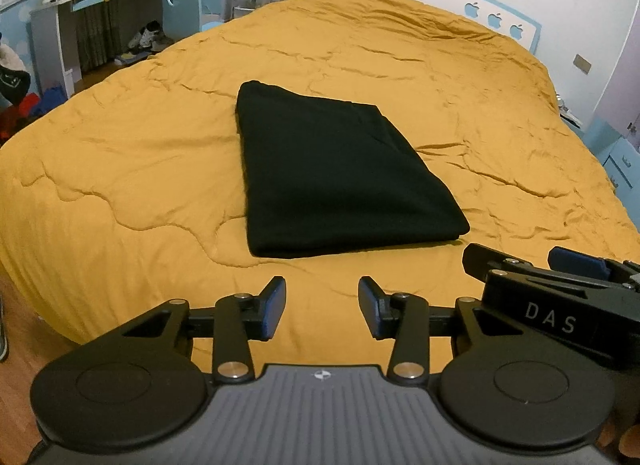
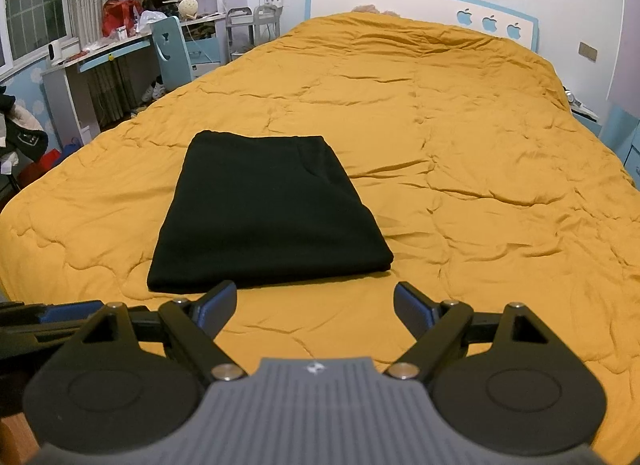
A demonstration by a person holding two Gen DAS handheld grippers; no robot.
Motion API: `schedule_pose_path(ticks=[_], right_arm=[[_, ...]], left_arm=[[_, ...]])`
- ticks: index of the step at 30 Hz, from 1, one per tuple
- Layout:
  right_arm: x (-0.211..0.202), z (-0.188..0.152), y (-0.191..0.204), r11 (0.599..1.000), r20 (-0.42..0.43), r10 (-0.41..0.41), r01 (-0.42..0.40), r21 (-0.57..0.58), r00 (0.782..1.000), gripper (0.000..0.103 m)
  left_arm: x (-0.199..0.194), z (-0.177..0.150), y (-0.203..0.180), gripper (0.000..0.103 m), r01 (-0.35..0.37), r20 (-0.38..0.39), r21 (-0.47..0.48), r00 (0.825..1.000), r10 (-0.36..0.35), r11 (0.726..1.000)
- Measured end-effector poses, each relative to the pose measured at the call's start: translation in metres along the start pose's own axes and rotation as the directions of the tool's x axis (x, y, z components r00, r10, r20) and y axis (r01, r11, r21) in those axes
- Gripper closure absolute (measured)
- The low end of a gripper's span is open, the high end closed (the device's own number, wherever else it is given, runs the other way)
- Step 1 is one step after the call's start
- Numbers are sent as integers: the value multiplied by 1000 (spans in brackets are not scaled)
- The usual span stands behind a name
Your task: Fold small clothes
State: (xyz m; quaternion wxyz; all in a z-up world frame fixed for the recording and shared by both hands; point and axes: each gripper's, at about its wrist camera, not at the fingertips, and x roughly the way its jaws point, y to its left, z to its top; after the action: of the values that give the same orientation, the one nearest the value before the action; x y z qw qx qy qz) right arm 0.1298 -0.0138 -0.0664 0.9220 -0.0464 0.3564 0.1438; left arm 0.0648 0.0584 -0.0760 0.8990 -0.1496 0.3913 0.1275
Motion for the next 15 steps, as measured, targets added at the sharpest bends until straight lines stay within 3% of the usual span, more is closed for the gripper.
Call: schedule_pose_path(ticks=[15], right_arm=[[-2, -1, 0, 1000, 0, -2, 2, -1, 1000, 22]], left_arm=[[2, 2, 1, 53, -4, -13, 1, 1000, 4, 1000]])
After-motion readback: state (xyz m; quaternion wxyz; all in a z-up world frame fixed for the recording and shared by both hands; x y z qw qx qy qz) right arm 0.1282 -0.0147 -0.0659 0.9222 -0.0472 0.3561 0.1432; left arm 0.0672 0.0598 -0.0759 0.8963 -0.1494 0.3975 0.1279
